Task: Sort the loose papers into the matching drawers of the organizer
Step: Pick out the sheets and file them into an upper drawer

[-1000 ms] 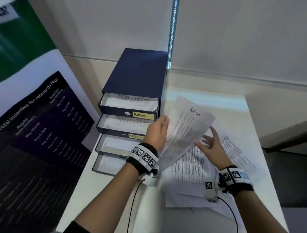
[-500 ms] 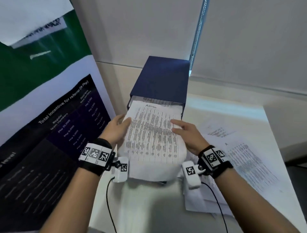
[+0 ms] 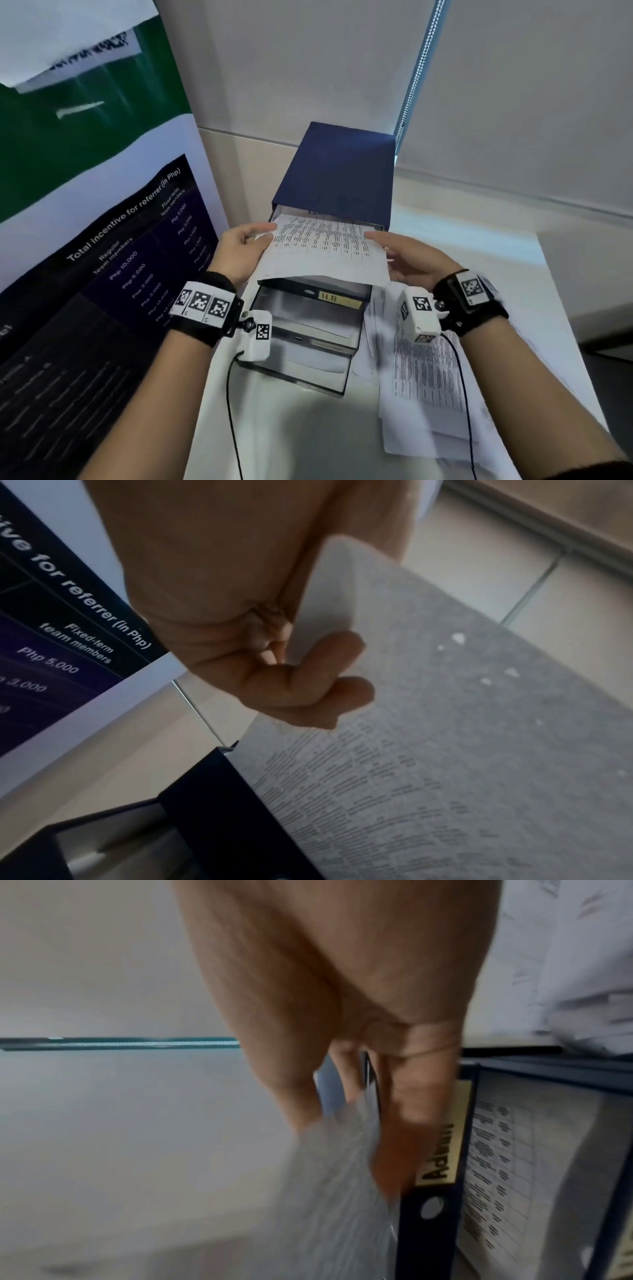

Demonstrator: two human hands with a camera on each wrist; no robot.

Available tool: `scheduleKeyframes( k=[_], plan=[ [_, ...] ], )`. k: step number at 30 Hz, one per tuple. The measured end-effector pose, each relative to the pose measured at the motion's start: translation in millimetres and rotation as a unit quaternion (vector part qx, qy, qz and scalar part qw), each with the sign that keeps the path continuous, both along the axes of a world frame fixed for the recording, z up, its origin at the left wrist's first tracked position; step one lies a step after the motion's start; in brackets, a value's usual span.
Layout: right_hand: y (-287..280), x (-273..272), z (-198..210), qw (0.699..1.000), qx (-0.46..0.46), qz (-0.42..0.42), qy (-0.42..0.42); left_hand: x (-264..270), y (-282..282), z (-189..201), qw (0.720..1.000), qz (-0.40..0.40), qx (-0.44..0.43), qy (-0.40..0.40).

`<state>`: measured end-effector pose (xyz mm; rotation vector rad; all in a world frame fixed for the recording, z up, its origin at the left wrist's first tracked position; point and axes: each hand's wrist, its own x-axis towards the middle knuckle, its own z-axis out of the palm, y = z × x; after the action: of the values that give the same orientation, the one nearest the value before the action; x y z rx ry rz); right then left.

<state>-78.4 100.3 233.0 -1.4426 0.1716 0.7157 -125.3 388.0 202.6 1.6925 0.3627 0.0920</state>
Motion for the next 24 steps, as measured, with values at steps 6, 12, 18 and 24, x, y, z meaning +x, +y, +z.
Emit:
scheduleKeyframes(
  k=[6, 12, 18, 24],
  plan=[
    [-16.6, 1.6, -21.5, 0.998, -0.018, 0.060, -0.004, 47.3, -15.4, -24.6, 0.989, 0.029, 0.147, -0.001],
    [-1.3, 48.9, -38.4, 0.995, -0.023, -0.084, -0.043, 60.6, -48.8, -27.4, 0.888, -0.062, 0.427, -0.156],
    [-42.7, 46.7, -55.3, 0.987, 0.033, -0.141, -0.068, 65.1, -79.8, -52.8, 0.813, -0.180, 0.549, -0.066],
    [-184.8, -20.4, -177.0, 0.906, -0.407, -0.092, 0.068, 53.8, -131.6, -38.4, 0.869, -0.201, 0.397, -0.217]
  ],
)
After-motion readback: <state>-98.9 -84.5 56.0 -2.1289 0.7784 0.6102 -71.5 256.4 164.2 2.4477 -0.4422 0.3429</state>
